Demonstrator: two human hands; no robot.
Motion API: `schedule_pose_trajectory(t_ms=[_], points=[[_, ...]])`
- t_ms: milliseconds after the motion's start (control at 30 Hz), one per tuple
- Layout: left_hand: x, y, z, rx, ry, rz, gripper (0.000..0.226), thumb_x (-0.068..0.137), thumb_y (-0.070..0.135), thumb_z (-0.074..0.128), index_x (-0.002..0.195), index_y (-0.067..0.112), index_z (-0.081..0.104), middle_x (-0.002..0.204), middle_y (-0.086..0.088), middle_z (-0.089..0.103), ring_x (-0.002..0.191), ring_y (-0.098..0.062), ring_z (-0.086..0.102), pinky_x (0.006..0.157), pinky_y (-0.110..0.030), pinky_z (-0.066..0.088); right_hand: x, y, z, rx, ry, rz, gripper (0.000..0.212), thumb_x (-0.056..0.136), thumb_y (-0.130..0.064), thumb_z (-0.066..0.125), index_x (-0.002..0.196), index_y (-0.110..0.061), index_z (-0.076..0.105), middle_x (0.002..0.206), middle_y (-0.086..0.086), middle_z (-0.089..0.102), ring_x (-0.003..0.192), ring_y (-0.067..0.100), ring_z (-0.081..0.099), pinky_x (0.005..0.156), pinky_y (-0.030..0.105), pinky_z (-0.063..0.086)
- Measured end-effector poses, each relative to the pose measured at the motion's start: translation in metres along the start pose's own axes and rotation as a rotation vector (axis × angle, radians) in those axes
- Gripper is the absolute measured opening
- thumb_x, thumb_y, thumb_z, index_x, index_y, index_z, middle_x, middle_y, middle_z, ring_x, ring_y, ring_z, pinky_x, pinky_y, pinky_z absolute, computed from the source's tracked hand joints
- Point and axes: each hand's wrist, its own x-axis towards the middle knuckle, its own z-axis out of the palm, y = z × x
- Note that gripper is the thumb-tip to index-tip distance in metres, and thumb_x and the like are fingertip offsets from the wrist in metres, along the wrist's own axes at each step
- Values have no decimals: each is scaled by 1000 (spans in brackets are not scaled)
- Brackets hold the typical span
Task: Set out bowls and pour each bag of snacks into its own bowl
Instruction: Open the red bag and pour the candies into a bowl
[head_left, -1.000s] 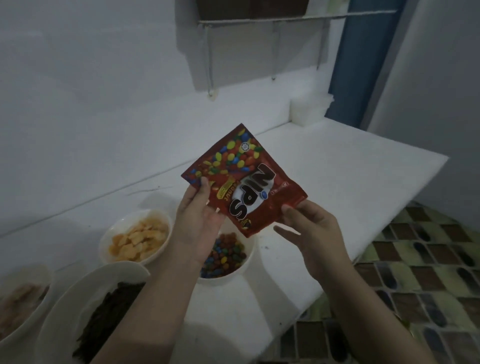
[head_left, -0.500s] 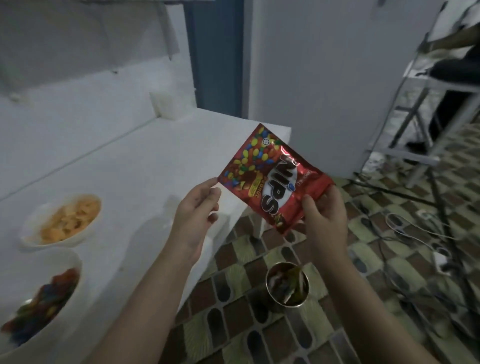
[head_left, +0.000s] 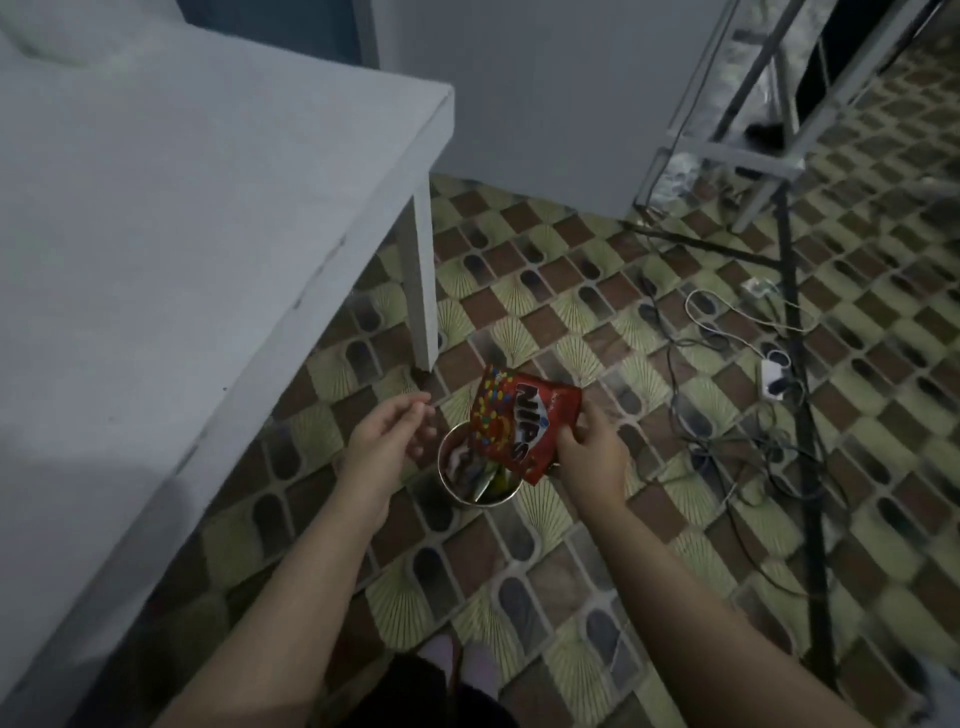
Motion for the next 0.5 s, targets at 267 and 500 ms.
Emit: schedule_pose_trajectory(t_ms=[267, 500], points=[[88, -142, -7, 62, 40, -81, 19, 98, 19, 54, 106, 28, 70, 104, 10, 73, 97, -12, 69, 82, -29, 52, 80, 156, 101, -233, -34, 161, 24, 94, -9, 47, 112, -15, 61, 73, 1, 60, 59, 10, 57, 44, 12, 42], [159, -261, -14, 77, 89, -60, 21, 99, 19, 51, 111, 25, 67, 104, 12, 72, 93, -5, 69, 86, -28, 52, 143, 274, 208, -223, -29, 191, 32, 98, -11, 45, 128, -11, 58, 105, 8, 66, 85, 18, 58, 58, 19, 39]])
